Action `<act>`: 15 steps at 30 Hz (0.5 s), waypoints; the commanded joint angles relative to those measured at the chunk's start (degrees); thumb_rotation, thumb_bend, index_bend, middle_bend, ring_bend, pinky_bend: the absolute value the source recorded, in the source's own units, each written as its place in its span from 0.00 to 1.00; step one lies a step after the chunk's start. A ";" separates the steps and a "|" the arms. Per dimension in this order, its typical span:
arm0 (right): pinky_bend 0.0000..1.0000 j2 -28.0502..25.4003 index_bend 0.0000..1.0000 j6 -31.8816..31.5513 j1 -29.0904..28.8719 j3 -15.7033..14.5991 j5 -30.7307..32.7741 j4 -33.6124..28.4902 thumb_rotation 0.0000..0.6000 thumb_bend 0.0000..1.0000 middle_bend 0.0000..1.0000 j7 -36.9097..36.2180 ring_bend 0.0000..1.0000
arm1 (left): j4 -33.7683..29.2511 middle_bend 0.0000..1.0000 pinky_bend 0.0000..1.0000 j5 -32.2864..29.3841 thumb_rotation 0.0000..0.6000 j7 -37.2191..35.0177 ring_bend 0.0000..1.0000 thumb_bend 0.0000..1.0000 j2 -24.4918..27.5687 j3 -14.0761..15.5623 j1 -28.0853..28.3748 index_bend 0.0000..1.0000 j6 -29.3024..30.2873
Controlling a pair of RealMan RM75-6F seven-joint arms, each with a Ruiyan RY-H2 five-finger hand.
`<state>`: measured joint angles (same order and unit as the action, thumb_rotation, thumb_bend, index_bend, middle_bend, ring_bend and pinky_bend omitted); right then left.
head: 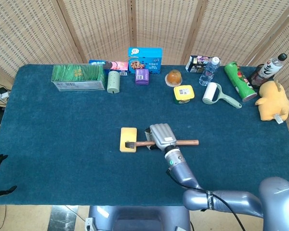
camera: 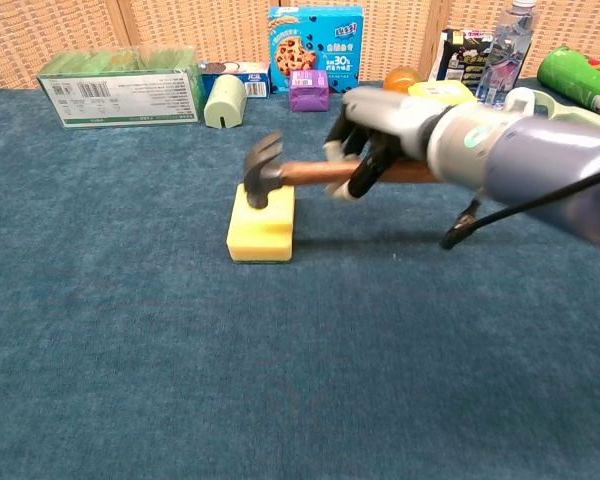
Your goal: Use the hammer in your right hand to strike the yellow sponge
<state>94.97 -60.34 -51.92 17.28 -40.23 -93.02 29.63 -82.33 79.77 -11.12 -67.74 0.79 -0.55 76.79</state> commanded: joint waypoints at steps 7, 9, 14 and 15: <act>1.00 -4.00 0.94 1.21 5.68 -3.20 -4.66 3.03 1.00 0.43 1.00 -8.10 1.00 | -1.04 0.07 0.00 0.43 1.00 1.19 0.00 0.14 -0.05 0.32 0.10 0.11 0.07; 1.00 -4.18 0.94 1.96 6.37 -3.92 -5.76 4.73 1.00 0.42 1.00 -9.51 1.00 | -1.36 0.07 0.00 0.43 1.00 1.55 0.00 0.14 -0.01 0.36 0.11 0.11 0.09; 0.95 -4.00 0.91 3.74 7.46 -5.61 -8.67 10.40 1.00 0.42 1.00 -11.88 1.00 | -2.25 0.07 0.00 0.27 1.00 2.68 0.00 0.14 0.05 0.38 0.24 0.11 -0.02; 0.94 -3.79 0.91 3.99 7.67 -5.91 -9.20 11.53 1.00 0.42 1.00 -12.31 1.00 | -2.40 0.07 0.00 0.26 1.00 2.87 0.00 0.14 0.05 0.41 0.25 0.11 -0.05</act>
<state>90.94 -57.19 -44.95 12.39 -47.84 -83.78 18.38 -84.66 80.05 -8.33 -67.70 1.18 -0.33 76.77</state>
